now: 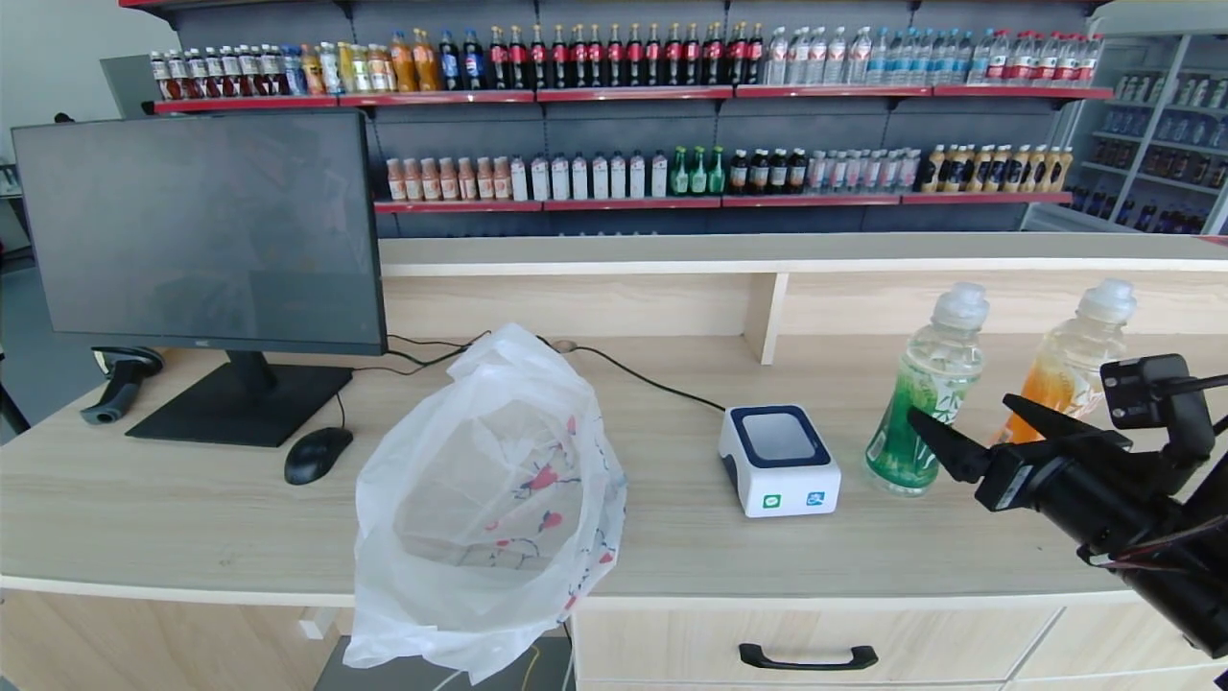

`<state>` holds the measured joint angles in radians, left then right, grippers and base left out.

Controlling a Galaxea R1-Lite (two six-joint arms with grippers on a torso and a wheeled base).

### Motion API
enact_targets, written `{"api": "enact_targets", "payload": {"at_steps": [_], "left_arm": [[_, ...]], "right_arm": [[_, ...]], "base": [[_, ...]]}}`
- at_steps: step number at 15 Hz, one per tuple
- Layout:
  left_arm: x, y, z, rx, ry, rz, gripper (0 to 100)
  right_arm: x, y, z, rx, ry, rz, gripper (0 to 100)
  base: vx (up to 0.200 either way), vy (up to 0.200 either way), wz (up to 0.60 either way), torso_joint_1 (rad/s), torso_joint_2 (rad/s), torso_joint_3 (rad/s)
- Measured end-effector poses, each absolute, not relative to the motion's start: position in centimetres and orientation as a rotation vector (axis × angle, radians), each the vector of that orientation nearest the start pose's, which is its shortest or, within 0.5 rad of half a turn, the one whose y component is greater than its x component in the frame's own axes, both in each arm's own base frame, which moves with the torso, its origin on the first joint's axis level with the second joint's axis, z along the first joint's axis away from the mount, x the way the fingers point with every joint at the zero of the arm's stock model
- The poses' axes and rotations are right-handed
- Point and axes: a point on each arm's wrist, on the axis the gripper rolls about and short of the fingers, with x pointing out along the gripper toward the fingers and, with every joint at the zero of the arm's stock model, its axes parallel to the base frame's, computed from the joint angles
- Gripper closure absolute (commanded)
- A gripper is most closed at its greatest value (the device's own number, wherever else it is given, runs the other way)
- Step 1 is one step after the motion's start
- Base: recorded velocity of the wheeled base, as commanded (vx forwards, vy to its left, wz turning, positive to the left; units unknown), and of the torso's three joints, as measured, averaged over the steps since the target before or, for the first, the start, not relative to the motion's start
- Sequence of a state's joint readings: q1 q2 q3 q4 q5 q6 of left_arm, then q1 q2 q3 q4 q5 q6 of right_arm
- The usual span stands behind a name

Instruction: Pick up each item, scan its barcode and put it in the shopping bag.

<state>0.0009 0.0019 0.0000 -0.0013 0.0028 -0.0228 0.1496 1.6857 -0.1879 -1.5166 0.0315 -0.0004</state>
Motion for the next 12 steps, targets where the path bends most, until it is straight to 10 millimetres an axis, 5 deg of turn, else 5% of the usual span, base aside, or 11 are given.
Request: {"api": "enact_targets", "payload": {"at_steps": [3, 12], "left_arm": [[-2.3, 0.0, 7.6, -0.023, 0.001, 0.004, 0], [-2.3, 0.0, 7.6, -0.023, 0.001, 0.004, 0]], "right_arm": [[23.3, 3.8, 11.1, -0.016, 0.04, 0.166, 0], [24.4, 3.8, 10.6, -0.016, 0.05, 0.144, 0]], "base": [[0.0, 0.0, 0.0, 0.0, 0.0, 0.0], [0.0, 0.0, 0.0, 0.0, 0.0, 0.0]]}}
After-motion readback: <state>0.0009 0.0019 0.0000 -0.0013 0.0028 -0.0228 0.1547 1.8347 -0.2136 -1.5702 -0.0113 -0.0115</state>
